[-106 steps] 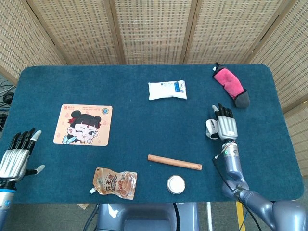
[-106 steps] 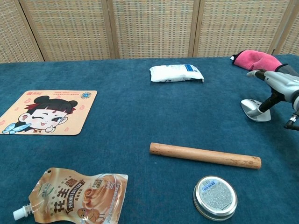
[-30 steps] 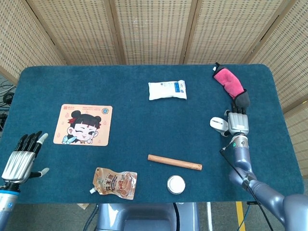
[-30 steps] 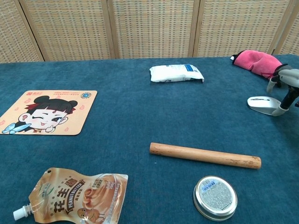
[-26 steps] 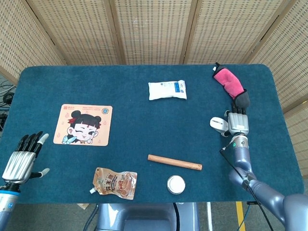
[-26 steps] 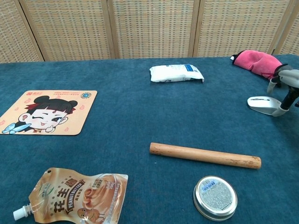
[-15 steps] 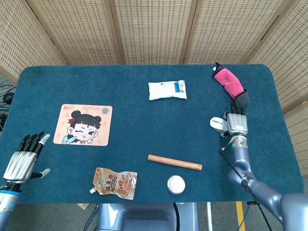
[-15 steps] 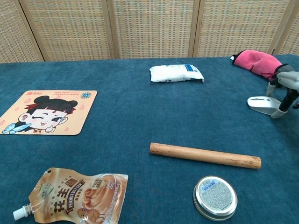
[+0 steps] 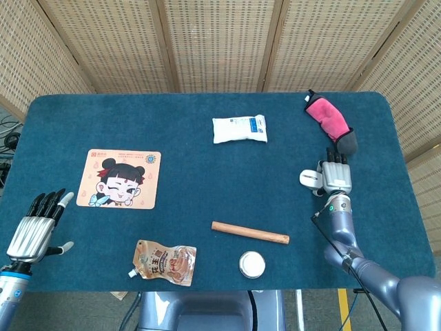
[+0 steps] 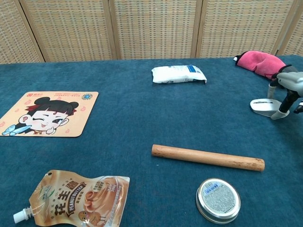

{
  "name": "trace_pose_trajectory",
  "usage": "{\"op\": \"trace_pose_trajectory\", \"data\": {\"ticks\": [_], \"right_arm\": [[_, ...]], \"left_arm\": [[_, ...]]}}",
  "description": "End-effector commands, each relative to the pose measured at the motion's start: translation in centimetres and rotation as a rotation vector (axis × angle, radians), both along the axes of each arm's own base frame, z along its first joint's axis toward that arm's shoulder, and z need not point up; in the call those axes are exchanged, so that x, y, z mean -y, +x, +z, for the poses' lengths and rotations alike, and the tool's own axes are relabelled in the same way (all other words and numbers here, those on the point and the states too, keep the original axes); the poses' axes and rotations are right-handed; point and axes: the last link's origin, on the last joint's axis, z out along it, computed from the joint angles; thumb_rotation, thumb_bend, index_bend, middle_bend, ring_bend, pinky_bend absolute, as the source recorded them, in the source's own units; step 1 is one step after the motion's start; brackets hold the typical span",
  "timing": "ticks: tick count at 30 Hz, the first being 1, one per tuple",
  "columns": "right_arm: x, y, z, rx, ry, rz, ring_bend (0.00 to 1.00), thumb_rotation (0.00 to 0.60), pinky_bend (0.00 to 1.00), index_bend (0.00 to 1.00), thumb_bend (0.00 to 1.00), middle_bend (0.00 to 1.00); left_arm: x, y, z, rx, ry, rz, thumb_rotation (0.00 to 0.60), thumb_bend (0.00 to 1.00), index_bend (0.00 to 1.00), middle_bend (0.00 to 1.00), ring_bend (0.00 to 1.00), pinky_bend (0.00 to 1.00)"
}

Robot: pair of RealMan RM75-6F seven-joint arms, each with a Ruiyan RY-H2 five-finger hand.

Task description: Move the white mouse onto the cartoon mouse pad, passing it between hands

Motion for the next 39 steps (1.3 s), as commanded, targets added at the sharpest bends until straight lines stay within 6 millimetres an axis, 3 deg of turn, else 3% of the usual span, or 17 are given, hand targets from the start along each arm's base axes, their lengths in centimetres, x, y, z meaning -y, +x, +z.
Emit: {"op": "trace_pose_trajectory", "data": {"ticks": [1,8,21,28,39], "right_arm": [[0.0,0.0,0.0,0.001,-0.004,0.001,0.00,0.600,0.00,0.45,0.01,0.00],[-0.1,-0.1,0.0,-0.005,-0.018,0.009,0.00,0.600,0.00,0.56,0.04,0.01],[-0.7,0.7,1.2,-0.006,-0.062,0.062,0.00,0.600,0.00,0.61,0.05,0.05],[-1.6,3.7,1.7,-0.007,-0.066,0.128,0.00,0.600,0.00,0.62,0.05,0.05],[-1.6,10.5,-1.1,0.003,-0.026,0.238,0.00,0.600,0.00,0.62,0.05,0.05]], "left_arm": [[0.0,0.0,0.0,0.000,-0.001,-0.001,0.600,0.00,0.00,0.00,0.00,0.00],[-0.1,0.0,-0.2,-0.002,-0.007,-0.001,0.600,0.00,0.00,0.00,0.00,0.00],[-0.1,0.2,-0.2,0.008,-0.010,-0.012,0.600,0.00,0.00,0.00,0.00,0.00],[0.1,0.5,0.2,0.019,-0.003,-0.024,0.600,0.00,0.00,0.00,0.00,0.00],[0.5,0.7,0.3,0.039,-0.013,-0.044,0.600,0.00,0.00,0.00,0.00,0.00]]}}
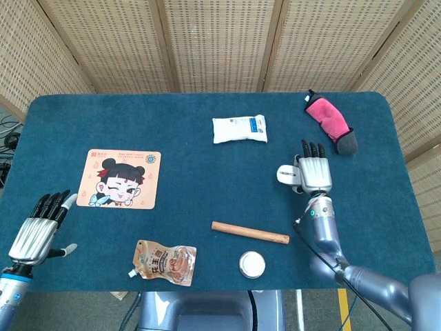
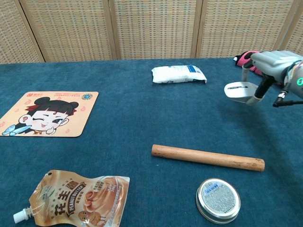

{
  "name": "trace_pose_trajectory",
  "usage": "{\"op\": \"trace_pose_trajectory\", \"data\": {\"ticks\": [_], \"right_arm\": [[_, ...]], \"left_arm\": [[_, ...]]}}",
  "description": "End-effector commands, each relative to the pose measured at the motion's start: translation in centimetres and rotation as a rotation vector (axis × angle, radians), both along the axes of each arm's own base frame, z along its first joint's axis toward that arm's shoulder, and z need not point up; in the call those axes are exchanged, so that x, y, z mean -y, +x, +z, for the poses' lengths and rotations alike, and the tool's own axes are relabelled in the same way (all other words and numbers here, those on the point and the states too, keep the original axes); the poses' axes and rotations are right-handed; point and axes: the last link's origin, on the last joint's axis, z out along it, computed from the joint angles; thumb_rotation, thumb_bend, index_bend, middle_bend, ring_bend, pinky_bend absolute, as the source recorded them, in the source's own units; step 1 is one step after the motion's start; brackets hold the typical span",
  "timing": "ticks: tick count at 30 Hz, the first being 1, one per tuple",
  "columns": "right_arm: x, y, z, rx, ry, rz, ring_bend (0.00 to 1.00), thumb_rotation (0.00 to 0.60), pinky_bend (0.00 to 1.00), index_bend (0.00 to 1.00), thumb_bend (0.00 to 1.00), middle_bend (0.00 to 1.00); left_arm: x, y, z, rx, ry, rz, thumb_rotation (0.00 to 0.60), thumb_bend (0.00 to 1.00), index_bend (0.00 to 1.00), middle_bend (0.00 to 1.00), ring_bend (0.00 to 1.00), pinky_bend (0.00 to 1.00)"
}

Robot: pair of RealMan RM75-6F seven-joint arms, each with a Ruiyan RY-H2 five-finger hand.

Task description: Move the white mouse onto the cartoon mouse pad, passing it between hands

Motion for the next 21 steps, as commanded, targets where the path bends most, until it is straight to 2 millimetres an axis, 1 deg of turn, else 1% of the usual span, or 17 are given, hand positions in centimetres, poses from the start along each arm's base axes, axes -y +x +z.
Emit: {"op": "trace_pose_trajectory", "data": {"ticks": [1,6,9,14,19,20,21], "right_arm": [[0.1,2.1,-1.1,0.005,0.014,0.029,0.00,0.600,0.00,0.62,0.05,0.05],[0.2,5.4,-3.7,0.012,0.051,0.080,0.00,0.600,0.00,0.62,0.05,0.05],[0.3,6.5,-4.8,0.010,0.066,0.094,0.00,0.600,0.00,0.62,0.05,0.05],[0.1,9.4,-7.5,0.008,0.102,0.132,0.00,0.600,0.00,0.62,0.05,0.05],[0.0,11.4,-9.3,0.011,0.125,0.151,0.00,0.600,0.00,0.62,0.05,0.05],[-0.1,12.1,-9.9,0.022,0.135,0.155,0.00,0.600,0.00,0.62,0.05,0.05],[-0.1,12.4,-10.2,0.022,0.138,0.155,0.00,0.600,0.00,0.62,0.05,0.05]], "left_arm": [[0.0,0.0,0.1,0.002,0.004,-0.002,0.600,0.00,0.00,0.00,0.00,0.00],[-0.1,-0.2,0.6,0.023,0.010,0.005,0.600,0.00,0.00,0.00,0.00,0.00],[-0.1,-0.3,0.8,0.026,0.015,0.007,0.600,0.00,0.00,0.00,0.00,0.00],[-0.2,-0.6,1.1,0.042,0.013,0.014,0.600,0.00,0.00,0.00,0.00,0.00],[-0.2,-0.8,1.2,0.048,0.006,0.019,0.600,0.00,0.00,0.00,0.00,0.00],[-0.2,-0.8,1.2,0.051,0.001,0.019,0.600,0.00,0.00,0.00,0.00,0.00],[-0.2,-0.8,1.2,0.053,-0.001,0.019,0.600,0.00,0.00,0.00,0.00,0.00]]}}
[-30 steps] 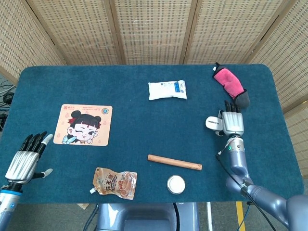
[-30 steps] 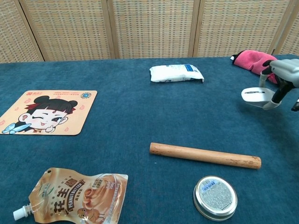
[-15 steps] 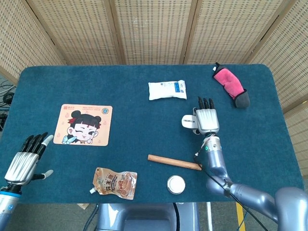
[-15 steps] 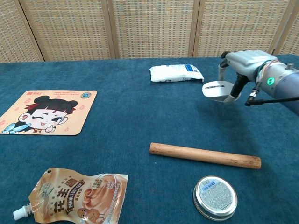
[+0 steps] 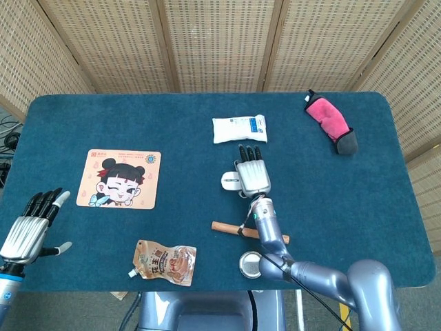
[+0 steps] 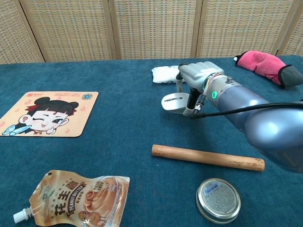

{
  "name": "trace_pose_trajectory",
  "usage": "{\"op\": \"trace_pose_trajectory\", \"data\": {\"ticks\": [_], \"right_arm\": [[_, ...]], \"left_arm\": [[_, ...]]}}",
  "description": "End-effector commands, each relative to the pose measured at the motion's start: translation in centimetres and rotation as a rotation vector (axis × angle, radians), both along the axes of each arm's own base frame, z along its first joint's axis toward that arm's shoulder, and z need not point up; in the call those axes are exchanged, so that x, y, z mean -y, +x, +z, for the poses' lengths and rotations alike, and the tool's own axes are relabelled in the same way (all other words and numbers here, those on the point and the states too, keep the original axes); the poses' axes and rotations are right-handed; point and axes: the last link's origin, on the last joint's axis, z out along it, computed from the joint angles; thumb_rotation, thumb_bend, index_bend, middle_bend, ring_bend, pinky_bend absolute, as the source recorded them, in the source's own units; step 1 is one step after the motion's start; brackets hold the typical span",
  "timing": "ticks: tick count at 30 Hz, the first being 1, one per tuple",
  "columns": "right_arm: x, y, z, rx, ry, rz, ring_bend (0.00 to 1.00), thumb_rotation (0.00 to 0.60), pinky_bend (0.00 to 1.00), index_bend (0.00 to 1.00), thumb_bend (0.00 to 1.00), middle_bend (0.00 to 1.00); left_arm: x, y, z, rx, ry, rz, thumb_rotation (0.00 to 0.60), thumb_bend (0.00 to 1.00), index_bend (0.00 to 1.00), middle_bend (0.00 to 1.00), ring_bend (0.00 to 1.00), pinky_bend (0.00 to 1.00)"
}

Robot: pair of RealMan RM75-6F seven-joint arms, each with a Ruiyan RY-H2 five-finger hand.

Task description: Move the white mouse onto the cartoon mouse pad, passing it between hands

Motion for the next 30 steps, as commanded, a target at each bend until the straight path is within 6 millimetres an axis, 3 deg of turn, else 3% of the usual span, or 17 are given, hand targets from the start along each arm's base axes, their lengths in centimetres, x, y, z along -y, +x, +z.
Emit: {"op": "trace_pose_trajectory", "data": {"ticks": [1,12,23,25,30], "right_arm": [[0.0,1.2,-1.3,0.005,0.017,0.002,0.00,0.600,0.00,0.62,0.05,0.05],[0.0,2.6,-4.0,0.003,0.051,0.001,0.00,0.600,0.00,0.62,0.05,0.05],[-0.3,3.9,-4.9,0.011,0.058,0.030,0.00,0.600,0.00,0.62,0.05,0.04],[-0.4,4.0,-4.9,0.014,0.063,0.031,0.00,0.600,0.00,0.58,0.05,0.02],[-0.5,3.8,-4.6,0.007,0.082,0.027,0.00,0.600,0.00,0.30,0.00,0.00]], "left_arm": [[0.0,0.0,0.0,0.005,-0.006,0.000,0.600,0.00,0.00,0.00,0.00,0.00],[-0.2,-0.2,0.1,0.013,-0.012,0.004,0.600,0.00,0.00,0.00,0.00,0.00],[-0.3,-0.3,0.0,0.014,-0.017,0.006,0.600,0.00,0.00,0.00,0.00,0.00],[-0.3,-0.3,0.0,0.014,-0.018,0.006,0.600,0.00,0.00,0.00,0.00,0.00],[-0.2,-0.3,0.0,0.014,-0.017,0.002,0.600,0.00,0.00,0.00,0.00,0.00]]}}
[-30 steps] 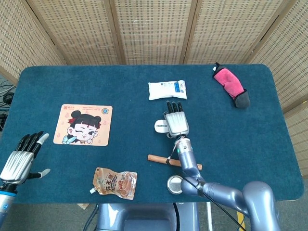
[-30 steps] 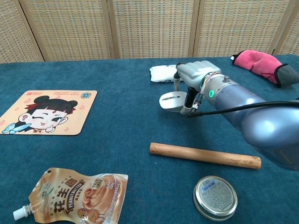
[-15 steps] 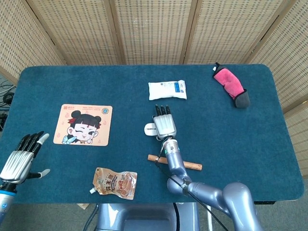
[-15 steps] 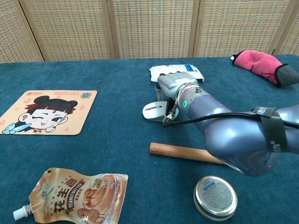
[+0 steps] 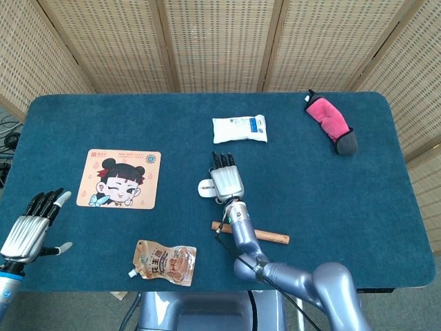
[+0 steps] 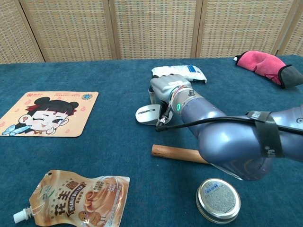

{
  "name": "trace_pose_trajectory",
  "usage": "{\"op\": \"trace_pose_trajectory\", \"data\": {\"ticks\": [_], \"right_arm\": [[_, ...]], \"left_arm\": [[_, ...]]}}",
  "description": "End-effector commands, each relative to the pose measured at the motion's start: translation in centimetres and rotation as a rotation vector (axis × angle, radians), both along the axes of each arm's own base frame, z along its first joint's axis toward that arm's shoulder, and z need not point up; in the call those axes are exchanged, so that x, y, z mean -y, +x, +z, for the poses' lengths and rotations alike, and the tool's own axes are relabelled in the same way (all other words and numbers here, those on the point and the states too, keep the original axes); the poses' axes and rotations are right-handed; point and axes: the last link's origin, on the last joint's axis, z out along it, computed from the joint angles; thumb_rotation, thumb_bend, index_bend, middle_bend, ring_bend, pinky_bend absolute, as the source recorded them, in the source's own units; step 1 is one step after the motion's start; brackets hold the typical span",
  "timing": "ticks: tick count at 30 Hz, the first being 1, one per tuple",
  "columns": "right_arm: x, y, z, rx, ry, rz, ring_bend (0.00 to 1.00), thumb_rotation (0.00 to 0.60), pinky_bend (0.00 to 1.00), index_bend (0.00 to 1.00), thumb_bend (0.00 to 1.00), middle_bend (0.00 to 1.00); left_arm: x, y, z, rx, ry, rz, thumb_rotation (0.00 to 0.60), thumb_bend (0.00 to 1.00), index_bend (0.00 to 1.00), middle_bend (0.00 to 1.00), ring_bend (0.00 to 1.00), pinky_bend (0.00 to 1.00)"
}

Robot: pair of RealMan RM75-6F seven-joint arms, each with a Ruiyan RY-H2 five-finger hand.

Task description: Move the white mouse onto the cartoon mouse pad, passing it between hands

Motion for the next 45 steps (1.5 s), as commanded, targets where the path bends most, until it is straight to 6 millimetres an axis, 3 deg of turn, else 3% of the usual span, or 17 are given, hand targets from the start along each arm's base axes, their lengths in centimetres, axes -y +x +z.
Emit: {"op": "trace_pose_trajectory", "data": {"ticks": [1,9,14,19,22,26,29,33,40,45], "right_arm": [[0.0,-0.3,0.3,-0.004,0.005,-0.006,0.00,0.600,0.00,0.27,0.00,0.00],[-0.1,-0.6,1.5,-0.018,-0.013,-0.009,0.00,0.600,0.00,0.02,0.00,0.00],[-0.5,-0.8,3.2,-0.024,-0.032,-0.011,0.00,0.600,0.00,0.01,0.00,0.00],[-1.1,-2.0,6.5,-0.020,-0.098,0.001,0.00,0.600,0.00,0.01,0.00,0.00],[-2.7,-5.5,11.6,0.009,-0.171,-0.004,0.00,0.600,0.00,0.01,0.00,0.00],[-4.6,-8.9,15.1,0.009,-0.195,-0.002,0.00,0.600,0.00,0.01,0.00,0.00],[-5.5,-10.6,16.5,0.004,-0.218,0.006,0.00,0.600,0.00,0.01,0.00,0.00],[-8.0,-15.0,19.3,0.006,-0.270,0.004,0.00,0.600,0.00,0.01,0.00,0.00],[-12.0,-20.7,22.0,0.028,-0.313,-0.012,0.00,0.600,0.00,0.01,0.00,0.00],[-14.8,-23.0,23.0,0.061,-0.341,0.010,0.00,0.600,0.00,0.01,0.00,0.00]], "left_arm": [[0.0,0.0,0.0,-0.001,-0.001,0.000,0.600,0.00,0.00,0.00,0.00,0.00],[0.1,0.2,0.0,-0.001,0.003,-0.007,0.600,0.00,0.00,0.00,0.00,0.00],[0.2,0.2,0.1,0.000,0.009,-0.011,0.600,0.00,0.00,0.00,0.00,0.00],[0.2,0.1,0.2,-0.003,0.014,-0.007,0.600,0.00,0.00,0.00,0.00,0.00],[0.3,0.3,0.1,-0.006,0.017,-0.011,0.600,0.00,0.00,0.00,0.00,0.00],[0.3,0.4,-0.1,-0.007,0.017,-0.014,0.600,0.00,0.00,0.00,0.00,0.00],[0.2,0.4,-0.2,-0.013,0.020,-0.006,0.600,0.00,0.00,0.00,0.00,0.00],[0.1,0.5,-0.7,-0.034,0.028,-0.002,0.600,0.00,0.00,0.00,0.00,0.00],[0.1,0.7,-1.5,-0.042,0.035,-0.007,0.600,0.00,0.00,0.00,0.00,0.00],[0.0,0.8,-1.8,-0.045,0.039,-0.010,0.600,0.00,0.00,0.00,0.00,0.00]]}}
